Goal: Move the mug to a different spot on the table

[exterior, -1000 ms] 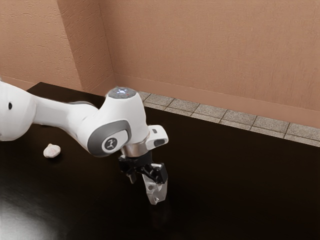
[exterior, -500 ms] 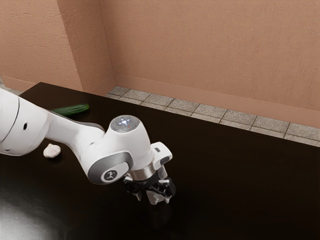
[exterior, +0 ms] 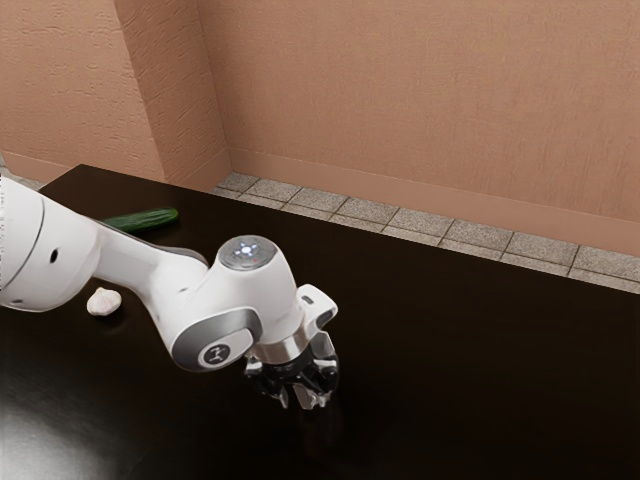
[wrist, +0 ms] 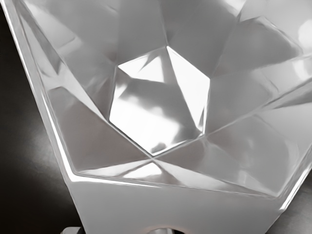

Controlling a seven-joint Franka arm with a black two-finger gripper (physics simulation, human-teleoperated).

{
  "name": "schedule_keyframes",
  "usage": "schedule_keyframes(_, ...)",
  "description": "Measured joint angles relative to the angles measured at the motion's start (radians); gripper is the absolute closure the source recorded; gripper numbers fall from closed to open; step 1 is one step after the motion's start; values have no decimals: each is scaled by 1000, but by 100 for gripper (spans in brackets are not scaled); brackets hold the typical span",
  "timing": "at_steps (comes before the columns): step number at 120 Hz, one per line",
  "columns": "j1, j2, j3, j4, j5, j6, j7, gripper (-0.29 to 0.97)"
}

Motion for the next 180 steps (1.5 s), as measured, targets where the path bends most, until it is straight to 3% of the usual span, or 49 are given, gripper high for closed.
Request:
schedule_keyframes(27,7,22,7,21,31,2,-41,32)
schedule_keyframes(44,16,25,8,23,56,2,-61,48)
schedule_keyframes(68,14,20,8,22,67,-6,-86,56)
schedule_keyframes(96,17,-14,17,68,238,-16,-110,67)
schedule_keyframes(111,27,-17,54,90,391,-19,-144,69)
schedule_keyframes(127,32,-9,109,103,496,-22,-180,70)
schedule_keyframes(146,61,20,135,132,544,-24,-213,70)
schedule_keyframes(180,104,56,145,109,560,-34,-255,73)
